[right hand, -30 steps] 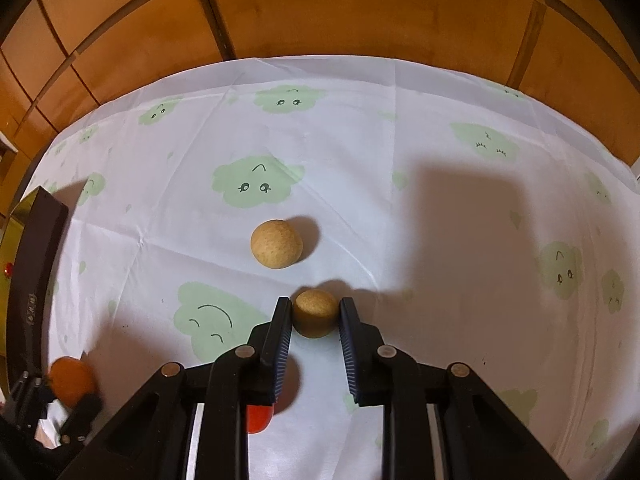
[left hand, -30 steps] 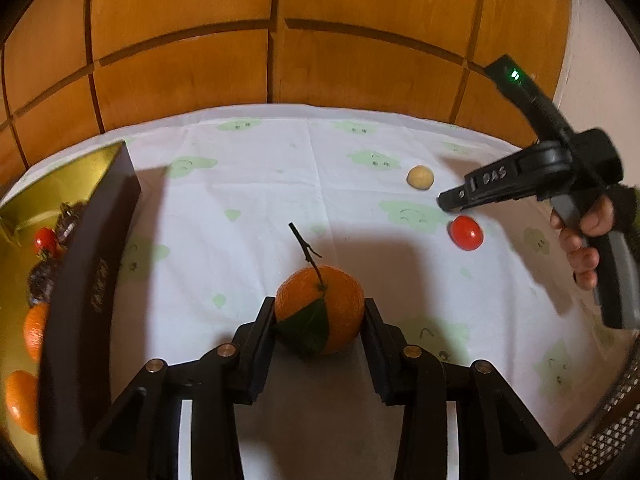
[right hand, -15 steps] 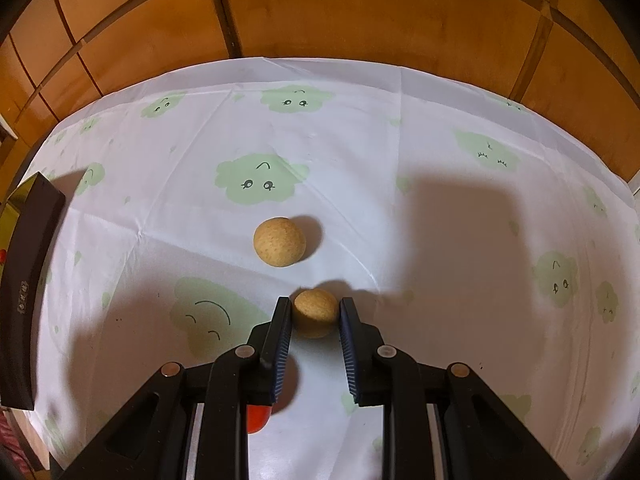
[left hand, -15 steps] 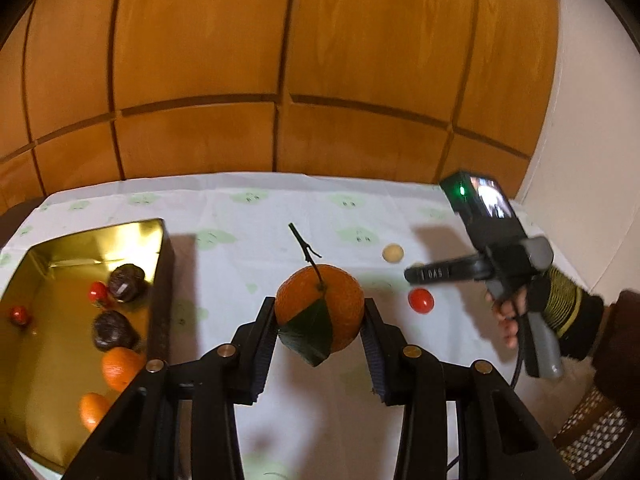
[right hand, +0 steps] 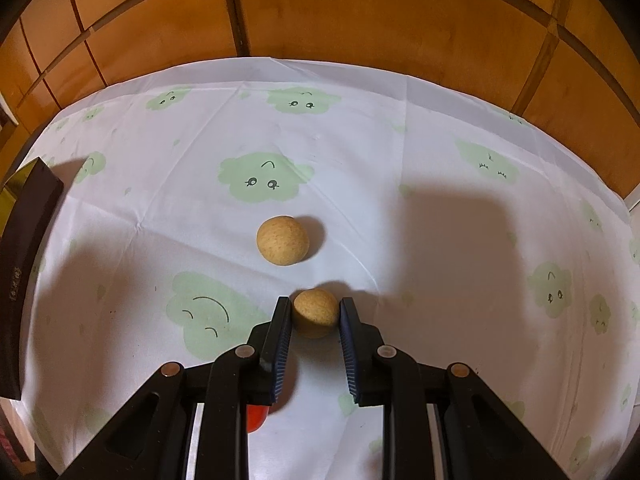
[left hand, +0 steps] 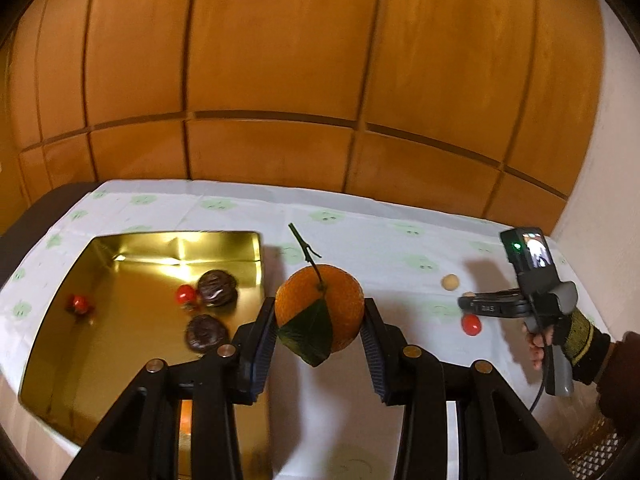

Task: Organize fruits
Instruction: 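Carry the leafy tangerine over the gold tray with the left tool, then lower the leafy tangerine into the gold tray and open the left tool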

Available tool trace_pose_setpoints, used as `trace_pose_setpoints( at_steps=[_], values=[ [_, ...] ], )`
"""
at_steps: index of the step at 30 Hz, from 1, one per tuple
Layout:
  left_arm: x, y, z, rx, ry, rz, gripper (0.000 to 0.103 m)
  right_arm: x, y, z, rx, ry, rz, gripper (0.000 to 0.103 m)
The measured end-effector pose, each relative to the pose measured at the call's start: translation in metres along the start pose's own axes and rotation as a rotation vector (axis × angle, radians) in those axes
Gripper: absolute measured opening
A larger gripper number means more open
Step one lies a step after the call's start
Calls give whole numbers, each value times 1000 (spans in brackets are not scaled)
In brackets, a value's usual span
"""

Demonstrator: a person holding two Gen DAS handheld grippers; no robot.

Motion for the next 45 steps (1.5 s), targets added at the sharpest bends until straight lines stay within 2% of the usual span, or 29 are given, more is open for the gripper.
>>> trace_pose_setpoints(
  at_steps=[7, 12, 16, 19, 23, 33, 38, 40, 42, 45],
  values=[
    [-9, 2, -33, 32, 69, -23, 41, -1, 0, -1, -8, 6, 3, 24],
    [-15, 7, -66, 43, 153, -33, 41, -2, 0, -2, -12, 9, 6, 24],
    [-18, 11, -108, 60, 259, -48, 41, -2, 0, -2, -15, 11, 7, 24],
    [-21, 4, -140, 65, 346, -89, 41, -2, 0, -2, -18, 12, 5, 24],
    [-20, -14, -167, 30, 434, -149, 41, -2, 0, -4, -22, 14, 4, 24],
    [-1, -81, -181, -25, 511, -289, 41, -2, 0, -4, -27, 16, 4, 24],
    [0, -106, -181, 17, 514, -346, 41, -2, 0, -4, -27, 17, 4, 24],
    [-1, -107, -180, 16, 527, -344, 46, -1, 0, -5, -27, 17, 4, 24],
    [1, -102, -179, 20, 528, -325, 58, -1, 0, -5, -28, 18, 4, 24],
    [4, -87, -174, 47, 503, -274, 59, -1, 0, -4, -29, 19, 4, 24]
  ],
)
Point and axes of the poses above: each gripper's, at about its wrist camera, not at the fingertips, and y roughly against the way its jaws point, z to its right, x to its top, the point moved 3 cm from there along -y, roughly the way its jaws point, and after that the axes turned 9 degrees about -z, right-handed, at the moved point
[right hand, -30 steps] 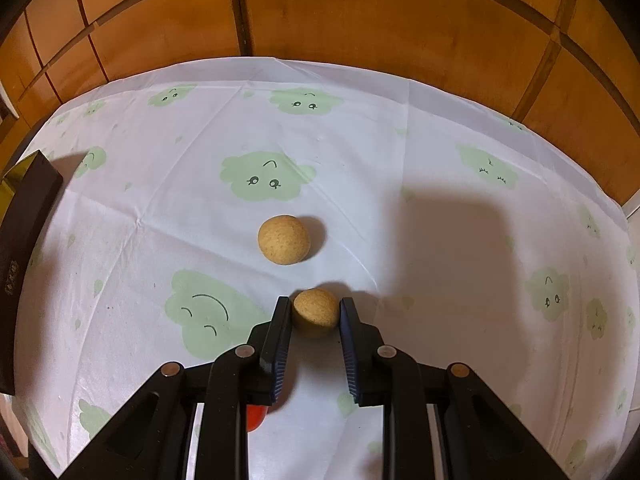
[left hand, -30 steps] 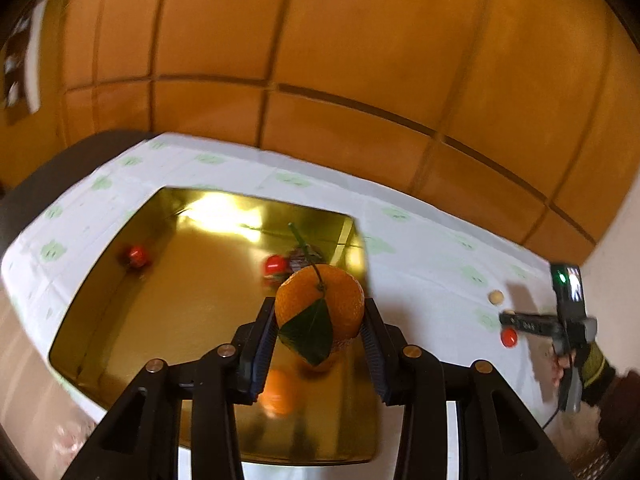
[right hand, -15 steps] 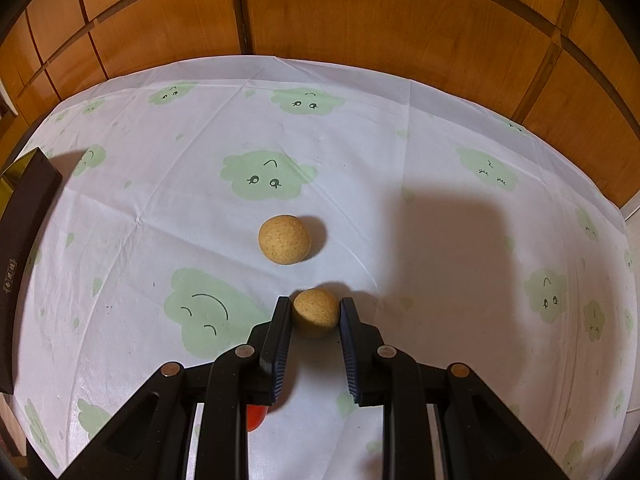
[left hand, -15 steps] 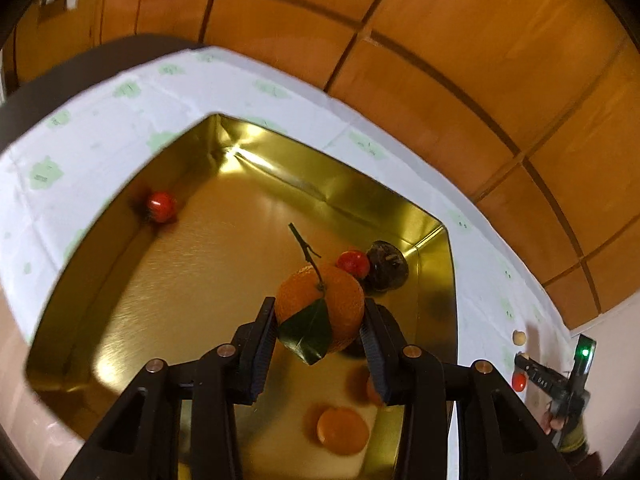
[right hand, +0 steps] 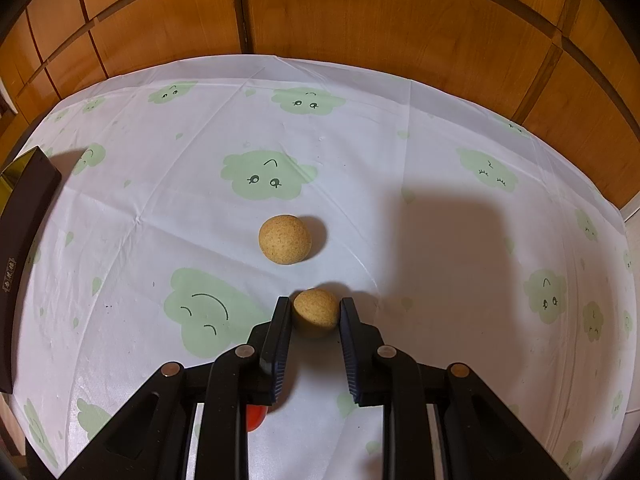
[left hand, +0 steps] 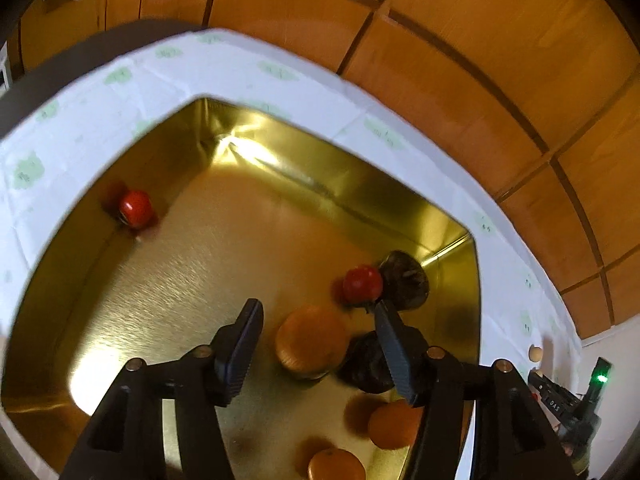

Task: Organize fruits
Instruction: 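Lower the leafy tangerine into the gold tray and open the left tool, then carry the beige ball into the gold tray and open the right tool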

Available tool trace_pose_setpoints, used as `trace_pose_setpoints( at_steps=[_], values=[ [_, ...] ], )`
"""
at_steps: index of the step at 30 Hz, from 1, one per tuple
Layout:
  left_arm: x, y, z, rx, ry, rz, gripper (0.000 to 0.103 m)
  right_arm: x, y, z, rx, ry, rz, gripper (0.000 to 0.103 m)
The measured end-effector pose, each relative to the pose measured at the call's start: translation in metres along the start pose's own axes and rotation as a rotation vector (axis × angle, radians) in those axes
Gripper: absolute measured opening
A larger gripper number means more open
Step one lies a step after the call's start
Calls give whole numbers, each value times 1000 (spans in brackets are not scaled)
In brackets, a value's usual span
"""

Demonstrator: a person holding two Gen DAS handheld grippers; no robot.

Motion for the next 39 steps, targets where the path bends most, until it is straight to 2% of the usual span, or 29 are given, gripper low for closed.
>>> trace_pose_setpoints(
  at_steps=[5, 11, 14, 25, 32, 39],
  values=[
    [-21, 39, 6, 61, -85, 138, 59, 0, 0, 0, -4, 3, 1, 24],
    [-56, 65, 11, 124, -174, 228, 61, 0, 0, -2, -12, 9, 1, 24],
    [-73, 73, 13, 131, -199, 256, 61, 0, 0, -3, -20, 15, 3, 24],
    [-108, 81, 33, 131, -285, 284, 62, -3, 3, -2, -33, 7, 11, 24],
    [-115, 81, 36, 124, -295, 272, 62, -2, 5, -1, -25, -12, 19, 24],
    [-118, 80, 34, 125, -290, 271, 62, 1, 20, 4, -1, -41, 67, 24]
  ],
)
Point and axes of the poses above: each gripper's, at about its wrist camera, not at the fingertips, and y roughly against the way its jaws point, z to its right, x to its top, the point moved 3 cm from there along -y, roughly the way its jaws point, and after that the axes turned 9 degrees about -z, right-handed, at the moved point
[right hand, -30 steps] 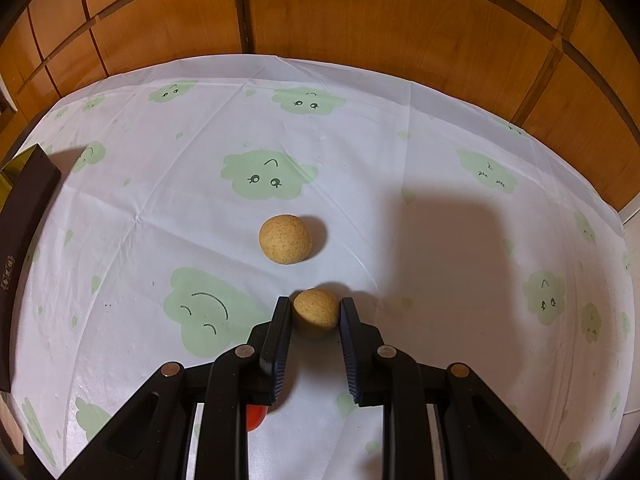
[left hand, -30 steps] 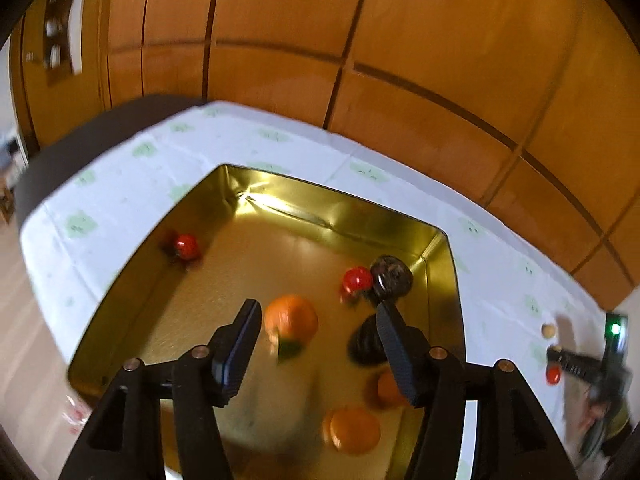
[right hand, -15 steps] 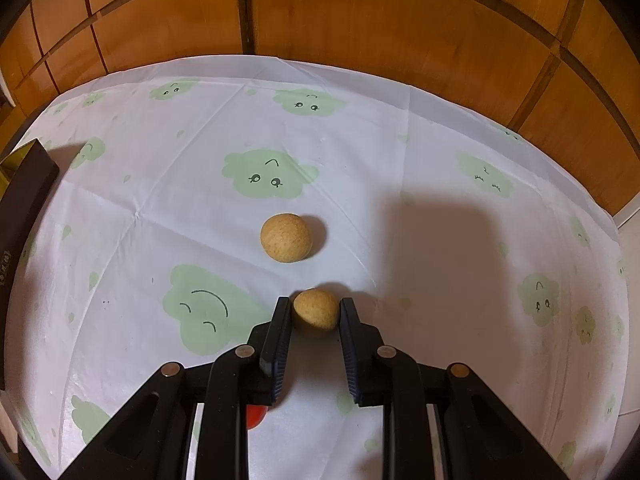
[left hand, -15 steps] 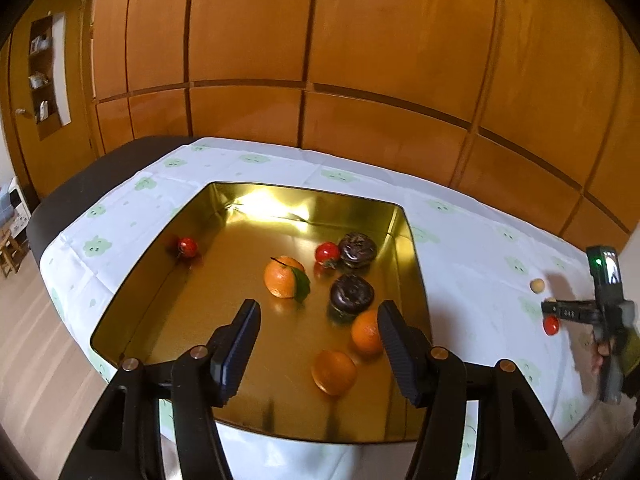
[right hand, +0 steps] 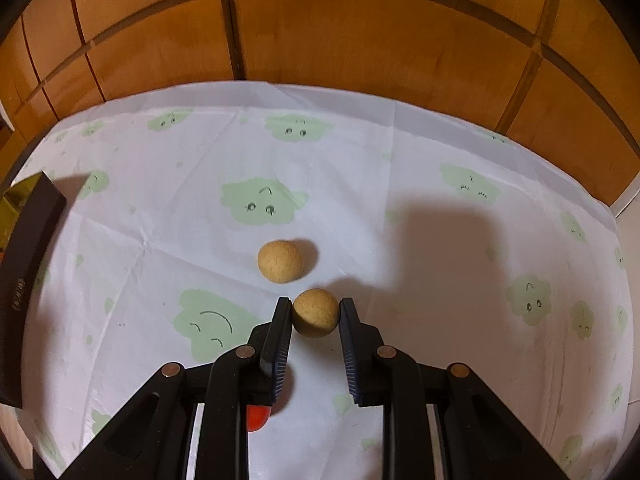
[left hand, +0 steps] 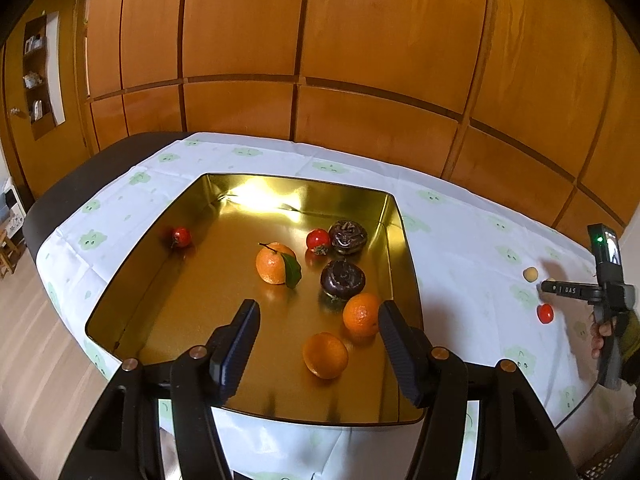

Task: Organize fruits
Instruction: 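Carry the beige ball into the gold tray and open the right tool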

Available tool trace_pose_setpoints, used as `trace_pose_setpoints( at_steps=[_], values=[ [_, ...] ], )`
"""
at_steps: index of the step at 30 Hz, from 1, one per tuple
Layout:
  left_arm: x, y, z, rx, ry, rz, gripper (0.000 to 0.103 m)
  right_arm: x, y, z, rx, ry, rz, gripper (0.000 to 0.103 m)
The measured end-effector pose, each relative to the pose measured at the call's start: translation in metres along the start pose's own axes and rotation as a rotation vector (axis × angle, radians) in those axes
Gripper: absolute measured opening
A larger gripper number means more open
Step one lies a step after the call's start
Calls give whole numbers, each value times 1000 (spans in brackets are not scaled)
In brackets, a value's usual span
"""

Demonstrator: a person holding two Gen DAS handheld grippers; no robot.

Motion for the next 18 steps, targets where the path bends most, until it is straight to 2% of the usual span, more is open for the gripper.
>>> trace_pose_setpoints(
  at_steps=[8, 12, 18],
  values=[
    [-1, -1, -11, 4, 18, 2, 62, 1, 43, -25, 76, 71, 74, 24],
    [-2, -2, -18, 6, 36, 4, 62, 4, 68, -68, 140, 164, 107, 24],
    [-1, -1, -36, 22, 82, 14, 62, -8, 96, -155, 303, 314, 136, 24]
  ],
)
Point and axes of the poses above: each gripper's, at about its wrist camera, not at the fingertips, and y roughly against the way its jaws point, z to its right, x to its top, the point moved 3 cm from there along -y, roughly the way its jaws point, and after that the axes turned 9 degrees about -z, right-handed, at the moved point
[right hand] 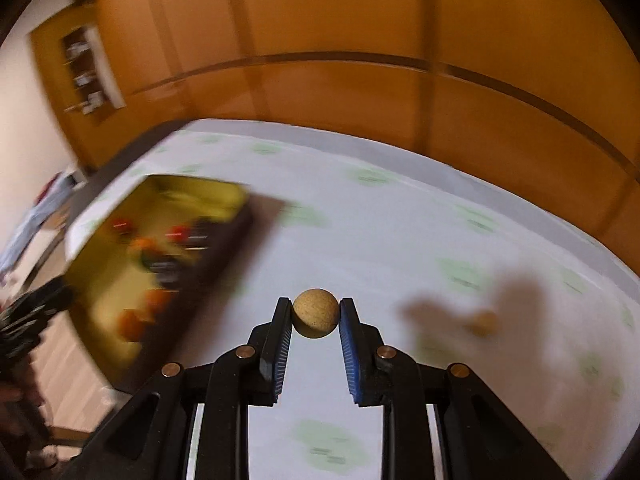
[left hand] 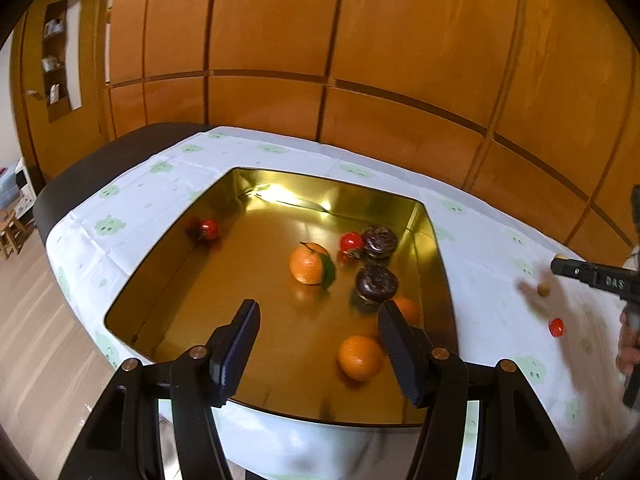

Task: Organize fruits
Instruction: 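Carry the beige ball into the gold tray and open the right tool, then withdraw the right tool from the gold tray back over the cloth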

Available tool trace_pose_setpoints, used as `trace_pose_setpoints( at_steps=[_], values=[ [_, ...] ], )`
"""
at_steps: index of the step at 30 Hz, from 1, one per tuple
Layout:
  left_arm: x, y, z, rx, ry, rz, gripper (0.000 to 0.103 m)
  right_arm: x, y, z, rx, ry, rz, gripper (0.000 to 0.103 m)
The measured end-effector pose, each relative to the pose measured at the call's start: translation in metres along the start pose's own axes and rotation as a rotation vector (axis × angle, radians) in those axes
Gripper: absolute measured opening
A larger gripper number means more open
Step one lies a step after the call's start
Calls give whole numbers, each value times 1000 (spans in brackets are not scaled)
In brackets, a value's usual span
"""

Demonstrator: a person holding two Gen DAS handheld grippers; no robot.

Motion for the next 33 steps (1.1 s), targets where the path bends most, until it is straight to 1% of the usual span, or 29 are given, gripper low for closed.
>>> trace_pose_setpoints(
  at_steps=[2, 6, 10, 13, 19, 21, 23, 27, 33],
  values=[
    [1, 2, -7, 9, 15, 8, 62, 6, -6, -39, 67, 64, 1, 24],
    [4, 6, -24, 33, 51, 25, 62, 16, -21, -107, 156, 163, -11, 24],
    [4, 6, -40, 48, 85, 28, 62, 23, -47, -150, 194, 221, -46, 24],
    [3, 6, -48, 52, 101, 25, 62, 27, -69, -171, 182, 237, -77, 24],
    [0, 2, -53, 43, 116, 13, 62, 26, -102, -180, 159, 222, -151, 24],
    [-1, 0, -53, 40, 117, 10, 62, 23, -110, -180, 138, 223, -166, 24],
    [-1, -1, -53, 37, 115, 7, 62, 21, -115, -177, 137, 214, -177, 26],
    [-1, -2, -52, 38, 113, 8, 62, 18, -117, -172, 154, 183, -179, 31],
    [-2, 1, -49, 39, 99, 13, 62, 15, -102, -165, 157, 153, -142, 31]
  ],
)
Point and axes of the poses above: each gripper's, at about its wrist camera, not at the fingertips, and y roughly against the way its jaws point, z to its right, x to its top, the point moved 3 cm from there along -y, roughly the way its jaws point, and after that the axes turned 9 degrees about -z, right-handed, at the moved point
